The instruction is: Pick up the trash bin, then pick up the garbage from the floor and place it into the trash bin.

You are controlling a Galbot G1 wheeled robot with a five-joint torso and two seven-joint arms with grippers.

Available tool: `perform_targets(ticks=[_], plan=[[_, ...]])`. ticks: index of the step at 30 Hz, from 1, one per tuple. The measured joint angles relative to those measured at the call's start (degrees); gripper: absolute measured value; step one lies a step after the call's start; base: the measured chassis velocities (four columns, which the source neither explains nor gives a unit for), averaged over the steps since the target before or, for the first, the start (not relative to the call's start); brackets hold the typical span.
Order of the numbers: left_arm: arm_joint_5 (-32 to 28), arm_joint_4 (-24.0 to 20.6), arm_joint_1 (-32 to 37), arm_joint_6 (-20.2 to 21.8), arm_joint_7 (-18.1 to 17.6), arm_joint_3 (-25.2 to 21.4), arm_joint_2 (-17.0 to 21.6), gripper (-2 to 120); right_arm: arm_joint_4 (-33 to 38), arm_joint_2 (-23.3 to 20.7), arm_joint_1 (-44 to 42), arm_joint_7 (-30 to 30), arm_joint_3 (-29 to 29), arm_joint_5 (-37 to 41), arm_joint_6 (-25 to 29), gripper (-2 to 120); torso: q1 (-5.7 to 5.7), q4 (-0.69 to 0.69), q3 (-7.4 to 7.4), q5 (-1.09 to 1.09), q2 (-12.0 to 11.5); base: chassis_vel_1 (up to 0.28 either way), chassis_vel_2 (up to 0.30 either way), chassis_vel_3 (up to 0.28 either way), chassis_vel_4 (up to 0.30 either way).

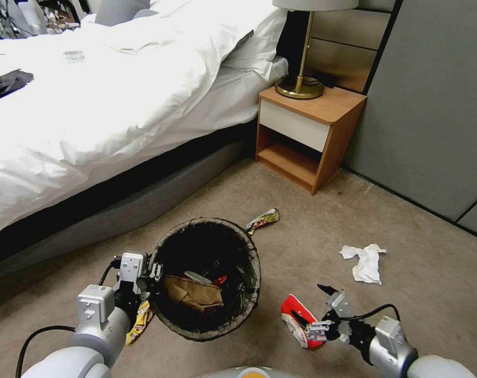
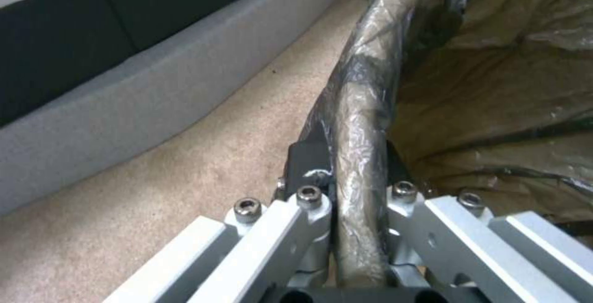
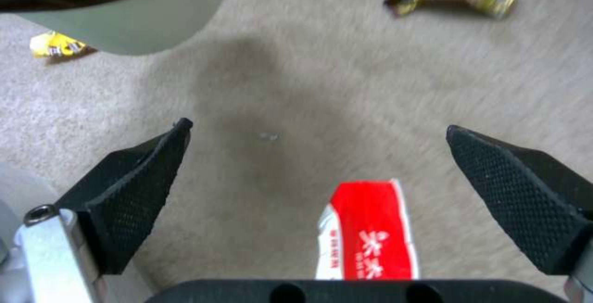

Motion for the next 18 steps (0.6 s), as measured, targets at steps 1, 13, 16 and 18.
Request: perform_targets(ticks=[1, 13, 16, 18], plan=[[0.00, 0.00, 0.00, 0.00, 0.00, 0.00, 0.00, 2, 0.00, 0.00, 0.00, 0.00, 0.00, 0.00, 0.00, 100, 0.00, 0.00, 0.00, 0.00, 0.00, 0.000, 0.000, 0.000, 0.000], [-0.29, 0.00, -0.65, 0.18, -0.05, 0.22, 0.89, 2, -7.01, 1.00, 7.61, 3.23, -3.48, 9.80, -11.59, 100, 0.00, -0.02, 0.00, -0.01, 0.00, 0.000, 0.000, 0.000, 0.000], [-0.39, 0.00, -1.09, 0.17, -0.05, 0.40, 1.09, 2, -9.34, 1.73, 8.96, 4.72, -3.89, 11.65, -13.45, 100, 0.00, -0.02, 0.00, -0.01, 0.00, 0.000, 0.000, 0.000, 0.000], [-0.41, 0.00, -1.20, 0.18, -0.05, 0.48, 1.11, 2, -9.87, 1.98, 9.28, 5.14, -4.03, 12.12, -13.84, 100, 0.00, -0.02, 0.00, -0.02, 0.00, 0.000, 0.000, 0.000, 0.000]])
